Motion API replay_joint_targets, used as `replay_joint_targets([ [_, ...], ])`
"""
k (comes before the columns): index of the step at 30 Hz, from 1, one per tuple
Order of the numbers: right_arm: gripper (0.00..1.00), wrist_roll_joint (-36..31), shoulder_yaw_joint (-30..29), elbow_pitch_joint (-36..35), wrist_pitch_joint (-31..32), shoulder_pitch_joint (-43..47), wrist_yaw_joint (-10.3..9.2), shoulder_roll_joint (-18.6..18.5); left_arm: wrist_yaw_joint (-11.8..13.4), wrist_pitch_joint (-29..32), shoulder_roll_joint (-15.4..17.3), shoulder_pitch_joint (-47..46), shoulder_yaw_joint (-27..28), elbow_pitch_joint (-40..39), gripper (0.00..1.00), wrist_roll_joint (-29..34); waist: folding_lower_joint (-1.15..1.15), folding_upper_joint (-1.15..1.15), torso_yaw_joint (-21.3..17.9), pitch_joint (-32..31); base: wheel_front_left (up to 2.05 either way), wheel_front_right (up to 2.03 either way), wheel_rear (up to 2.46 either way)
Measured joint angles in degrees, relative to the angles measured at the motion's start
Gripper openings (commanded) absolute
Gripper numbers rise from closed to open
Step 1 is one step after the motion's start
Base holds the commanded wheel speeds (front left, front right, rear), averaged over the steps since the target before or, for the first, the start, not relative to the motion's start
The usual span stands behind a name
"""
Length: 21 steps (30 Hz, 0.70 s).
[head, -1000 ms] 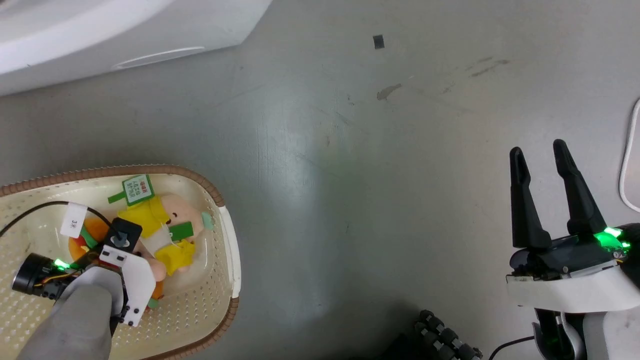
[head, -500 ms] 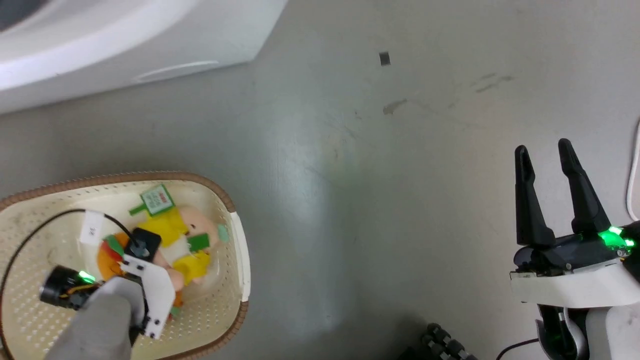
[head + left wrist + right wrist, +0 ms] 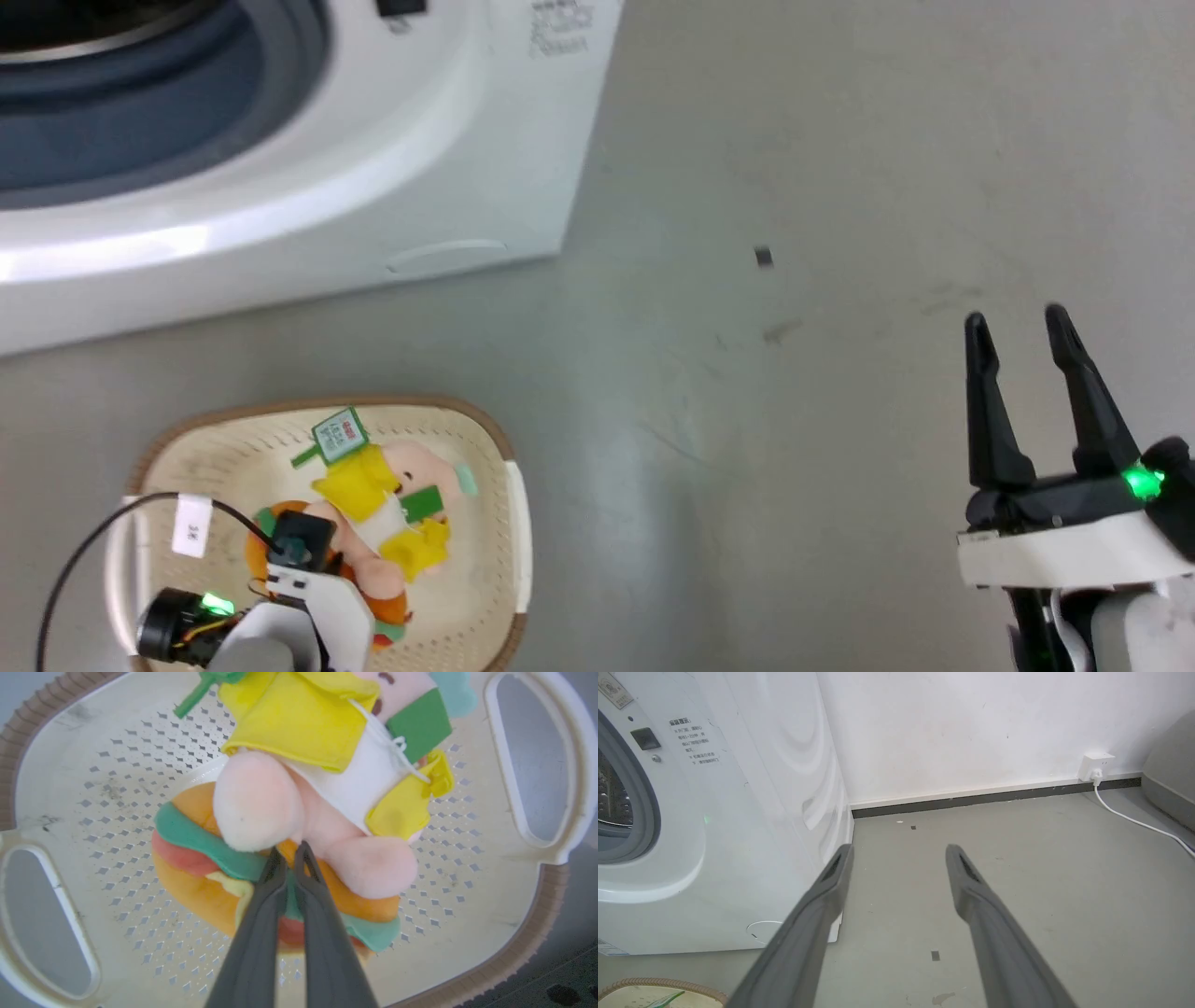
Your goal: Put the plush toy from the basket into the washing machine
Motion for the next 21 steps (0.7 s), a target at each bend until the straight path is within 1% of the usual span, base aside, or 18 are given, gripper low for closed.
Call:
replay_joint_targets([
  [4,1.00,-1.3,-0.8,0.5,0.0,2.0,0.00,0.0,0.1,-1.4,-1.2,2.0,-0.7,-1.6,0.00,0.1,0.00,0.00,2.1,-4.6,0.00,0.00,0.00],
  [8,1.00,-1.8,-1.2,0.7,0.0,3.3,0.00,0.0,1.0,-1.6,-2.1,4.7,-0.9,-4.7,0.00,0.1,0.00,0.00,4.5,-9.0,0.00,0.00,0.00],
  [16,1.00,-2.6,-1.9,1.3,0.0,6.2,0.00,0.0,3.6,-1.9,-2.5,13.1,1.5,-19.3,0.00,-0.5,-0.01,0.00,9.1,-16.3,0.00,0.00,0.00],
  [21,1.00,-2.7,-1.9,1.5,0.0,7.8,0.00,0.0,4.7,-1.9,-2.3,18.1,2.8,-28.2,0.00,-0.4,-0.01,0.00,11.6,-20.1,0.00,0.00,0.00],
])
